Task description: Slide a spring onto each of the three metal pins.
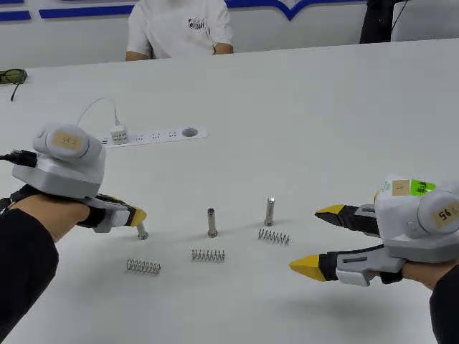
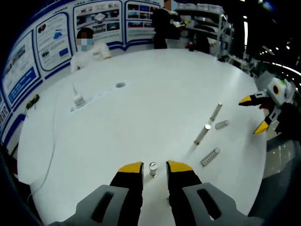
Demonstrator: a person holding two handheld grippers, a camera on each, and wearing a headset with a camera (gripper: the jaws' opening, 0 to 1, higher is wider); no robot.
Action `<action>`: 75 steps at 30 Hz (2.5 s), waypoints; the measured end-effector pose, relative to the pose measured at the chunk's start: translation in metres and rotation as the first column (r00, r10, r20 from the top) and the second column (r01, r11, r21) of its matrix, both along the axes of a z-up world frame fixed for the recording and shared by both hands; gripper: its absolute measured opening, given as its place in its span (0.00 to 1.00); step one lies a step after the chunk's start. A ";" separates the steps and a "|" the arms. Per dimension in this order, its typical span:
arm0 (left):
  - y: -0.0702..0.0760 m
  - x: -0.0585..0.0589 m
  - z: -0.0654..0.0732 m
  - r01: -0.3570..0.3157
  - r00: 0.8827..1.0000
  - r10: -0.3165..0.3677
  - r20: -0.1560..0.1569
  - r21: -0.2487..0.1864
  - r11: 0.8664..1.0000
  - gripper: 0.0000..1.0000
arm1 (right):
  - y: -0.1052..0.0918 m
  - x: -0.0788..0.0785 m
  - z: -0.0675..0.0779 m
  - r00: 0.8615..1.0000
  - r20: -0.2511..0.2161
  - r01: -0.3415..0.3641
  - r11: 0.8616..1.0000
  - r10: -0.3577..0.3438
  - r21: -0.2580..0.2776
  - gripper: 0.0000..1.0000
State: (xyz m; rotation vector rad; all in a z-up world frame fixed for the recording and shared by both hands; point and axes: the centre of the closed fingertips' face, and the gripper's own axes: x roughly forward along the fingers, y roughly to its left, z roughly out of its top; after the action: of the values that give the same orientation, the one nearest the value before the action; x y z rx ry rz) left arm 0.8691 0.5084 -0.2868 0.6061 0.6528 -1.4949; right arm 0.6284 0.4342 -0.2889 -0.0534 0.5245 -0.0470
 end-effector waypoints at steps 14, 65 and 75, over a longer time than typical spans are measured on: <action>0.022 0.009 0.020 -0.008 1.000 0.009 0.008 -0.135 0.991 0.27 | 0.002 -0.001 -0.008 1.000 -0.029 -0.001 1.000 0.001 0.003 0.60; 0.054 -0.046 -0.060 0.471 0.882 -0.470 -0.044 0.009 0.882 0.27 | 0.001 -0.003 -0.015 0.998 -0.066 0.023 1.000 -0.024 -0.007 0.58; 0.059 -0.043 -0.058 0.454 0.891 -0.454 0.006 0.009 0.891 0.18 | 0.006 0.000 -0.011 0.998 -0.058 0.004 1.000 -0.005 -0.012 0.57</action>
State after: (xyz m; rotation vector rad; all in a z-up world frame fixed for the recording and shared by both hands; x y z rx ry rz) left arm 0.8258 0.5677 -0.3452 0.8088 0.5300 -1.9249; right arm 0.6283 0.4405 -0.3003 -0.0651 0.5823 -0.0527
